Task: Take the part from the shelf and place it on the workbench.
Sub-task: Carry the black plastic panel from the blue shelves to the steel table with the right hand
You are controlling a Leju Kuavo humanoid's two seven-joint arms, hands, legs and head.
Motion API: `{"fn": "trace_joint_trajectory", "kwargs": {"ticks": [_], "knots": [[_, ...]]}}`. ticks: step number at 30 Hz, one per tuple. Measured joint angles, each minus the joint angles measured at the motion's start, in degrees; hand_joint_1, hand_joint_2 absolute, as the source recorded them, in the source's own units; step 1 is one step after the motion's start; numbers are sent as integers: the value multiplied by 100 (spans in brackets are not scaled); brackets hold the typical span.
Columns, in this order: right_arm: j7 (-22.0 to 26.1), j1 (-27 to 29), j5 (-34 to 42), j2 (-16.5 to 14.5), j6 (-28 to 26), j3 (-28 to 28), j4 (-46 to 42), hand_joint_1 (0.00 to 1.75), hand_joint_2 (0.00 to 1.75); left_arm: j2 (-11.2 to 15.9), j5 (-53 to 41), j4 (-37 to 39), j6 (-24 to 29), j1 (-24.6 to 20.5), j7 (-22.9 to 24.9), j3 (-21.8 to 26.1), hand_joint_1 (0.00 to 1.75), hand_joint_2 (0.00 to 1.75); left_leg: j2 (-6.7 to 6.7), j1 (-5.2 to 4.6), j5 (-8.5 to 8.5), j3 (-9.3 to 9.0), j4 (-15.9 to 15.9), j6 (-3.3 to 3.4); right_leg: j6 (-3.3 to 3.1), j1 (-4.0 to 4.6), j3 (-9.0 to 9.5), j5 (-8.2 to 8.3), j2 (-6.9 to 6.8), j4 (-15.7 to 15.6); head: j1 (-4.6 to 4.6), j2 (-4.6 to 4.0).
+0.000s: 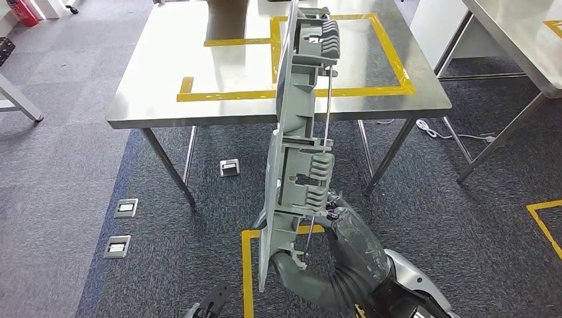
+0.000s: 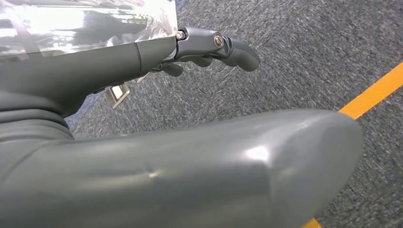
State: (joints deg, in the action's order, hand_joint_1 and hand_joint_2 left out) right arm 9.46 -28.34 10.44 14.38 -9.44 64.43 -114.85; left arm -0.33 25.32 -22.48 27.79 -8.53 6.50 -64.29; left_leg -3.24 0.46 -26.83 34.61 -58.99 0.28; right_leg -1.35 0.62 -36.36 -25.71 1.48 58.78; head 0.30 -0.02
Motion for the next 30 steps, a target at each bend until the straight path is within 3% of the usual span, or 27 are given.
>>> {"fn": "trace_joint_trajectory", "kwargs": {"ticks": [30], "knots": [[-131,-33,-31,-11,-19,20,2,175,175,-4,14,57,-67,68,113,-107,0,175,0,-21,-1,-1,4,-8,0,-22,8,1,-1,-6,3,-1]]}}
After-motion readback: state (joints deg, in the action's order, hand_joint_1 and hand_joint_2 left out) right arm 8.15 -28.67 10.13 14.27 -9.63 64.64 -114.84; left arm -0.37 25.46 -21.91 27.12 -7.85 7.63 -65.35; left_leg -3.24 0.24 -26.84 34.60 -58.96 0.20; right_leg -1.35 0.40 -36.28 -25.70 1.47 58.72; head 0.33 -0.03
